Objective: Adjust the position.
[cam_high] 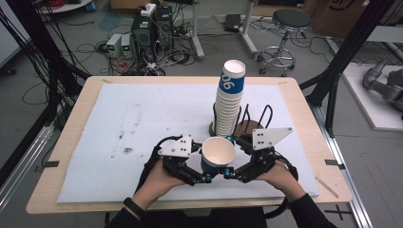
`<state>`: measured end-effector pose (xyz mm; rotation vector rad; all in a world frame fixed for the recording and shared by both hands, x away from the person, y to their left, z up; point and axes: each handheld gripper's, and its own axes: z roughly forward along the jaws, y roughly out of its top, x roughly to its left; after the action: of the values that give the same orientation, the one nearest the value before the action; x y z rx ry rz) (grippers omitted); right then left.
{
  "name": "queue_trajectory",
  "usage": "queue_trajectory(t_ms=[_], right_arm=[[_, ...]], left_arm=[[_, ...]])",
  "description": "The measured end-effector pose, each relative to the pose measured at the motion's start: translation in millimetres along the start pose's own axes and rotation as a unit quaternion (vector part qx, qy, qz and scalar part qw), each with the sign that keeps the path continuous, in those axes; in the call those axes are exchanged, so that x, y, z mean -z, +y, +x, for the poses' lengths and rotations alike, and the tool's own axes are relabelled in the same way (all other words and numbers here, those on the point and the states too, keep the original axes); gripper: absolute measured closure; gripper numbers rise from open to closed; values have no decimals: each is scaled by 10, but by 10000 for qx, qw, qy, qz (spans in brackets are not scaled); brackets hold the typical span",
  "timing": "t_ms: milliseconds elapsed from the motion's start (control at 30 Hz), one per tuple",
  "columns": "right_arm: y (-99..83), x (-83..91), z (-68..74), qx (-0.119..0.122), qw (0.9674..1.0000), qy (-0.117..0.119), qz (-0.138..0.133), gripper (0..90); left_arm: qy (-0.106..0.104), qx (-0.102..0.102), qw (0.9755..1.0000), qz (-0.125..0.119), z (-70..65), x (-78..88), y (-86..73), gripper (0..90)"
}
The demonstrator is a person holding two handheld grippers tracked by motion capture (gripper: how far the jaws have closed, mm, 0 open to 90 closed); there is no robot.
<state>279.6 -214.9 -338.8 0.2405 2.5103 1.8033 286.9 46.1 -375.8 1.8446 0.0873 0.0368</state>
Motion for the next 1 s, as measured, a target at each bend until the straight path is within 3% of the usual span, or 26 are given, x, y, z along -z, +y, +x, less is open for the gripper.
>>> queue_trajectory(t_ms=[400,533,700,1000], right_arm=[[-29,-53,-1,-344,9970,97,-691,205],[-39,-63,-8,-404,9962,86,-761,222],[-38,-68,-3,-373,9961,53,-802,230],[-41,-106,20,-368,9961,63,-805,233]], left_arm=[[-51,129,9996,-246,-6,-27,-17,292],[-85,257,9992,-282,-4,-37,-26,289],[-25,311,9990,-330,-18,-38,15,230],[77,334,9979,-550,-40,-11,90,219]])
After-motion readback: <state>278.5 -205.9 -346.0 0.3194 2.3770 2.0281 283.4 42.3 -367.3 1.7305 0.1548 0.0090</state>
